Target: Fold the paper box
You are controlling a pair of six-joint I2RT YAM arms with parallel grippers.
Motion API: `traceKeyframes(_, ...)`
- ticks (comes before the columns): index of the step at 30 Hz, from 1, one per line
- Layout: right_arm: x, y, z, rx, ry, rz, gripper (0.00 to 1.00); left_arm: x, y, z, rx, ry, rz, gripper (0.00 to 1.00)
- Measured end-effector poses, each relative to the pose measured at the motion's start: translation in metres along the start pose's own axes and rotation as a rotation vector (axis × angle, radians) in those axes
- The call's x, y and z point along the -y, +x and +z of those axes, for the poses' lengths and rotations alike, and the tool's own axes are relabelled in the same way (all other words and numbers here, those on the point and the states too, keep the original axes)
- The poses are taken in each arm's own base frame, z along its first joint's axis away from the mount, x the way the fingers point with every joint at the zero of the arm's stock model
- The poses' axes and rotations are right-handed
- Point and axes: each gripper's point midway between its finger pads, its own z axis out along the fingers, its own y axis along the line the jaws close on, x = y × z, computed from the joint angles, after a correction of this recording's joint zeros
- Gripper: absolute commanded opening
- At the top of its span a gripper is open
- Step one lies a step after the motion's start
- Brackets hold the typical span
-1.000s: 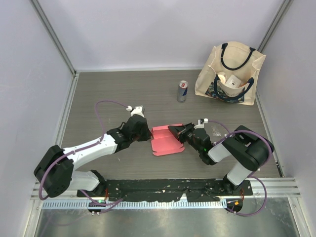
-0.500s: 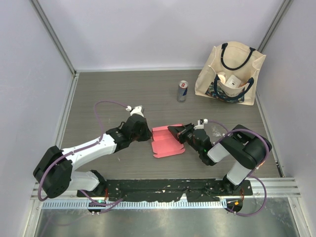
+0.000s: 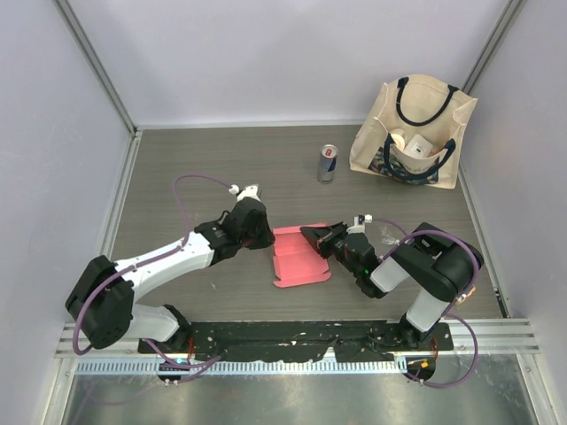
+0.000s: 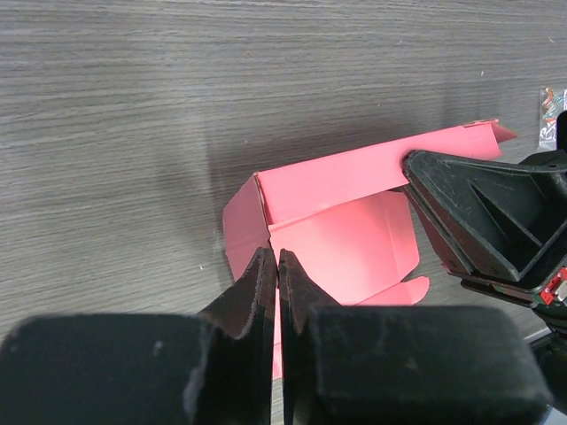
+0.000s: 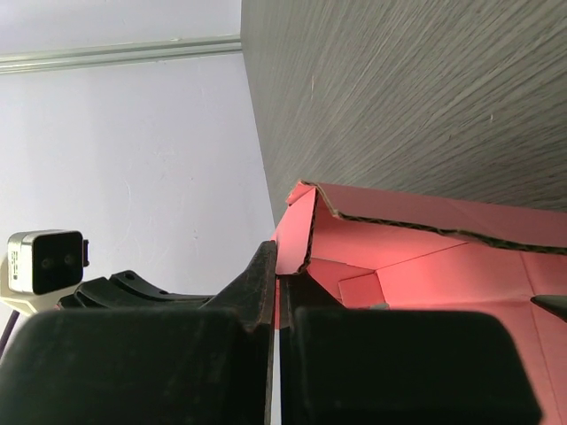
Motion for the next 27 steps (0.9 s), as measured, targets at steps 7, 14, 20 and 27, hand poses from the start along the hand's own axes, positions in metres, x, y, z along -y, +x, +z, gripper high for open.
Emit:
traceKeyframes(7, 0.001, -0.001, 0.001, 0.010, 0.002, -0.001, 0.02, 0.002, -0.003, 0.005, -0.005, -0.013, -0.001, 0.15)
traceKeyframes(14, 0.001, 0.005, 0.000, -0.010, -0.001, -0.005, 0.02, 0.006, -0.019, 0.006, 0.036, -0.012, -0.014, 0.08)
traceKeyframes(20, 0.000, 0.013, -0.001, -0.038, -0.004, -0.009, 0.02, 0.020, -0.029, 0.009, 0.055, 0.051, -0.064, 0.27)
traceKeyframes(27, 0.000, 0.013, -0.001, -0.039, -0.005, -0.009, 0.02, 0.014, -0.039, -0.015, 0.123, 0.058, -0.032, 0.57)
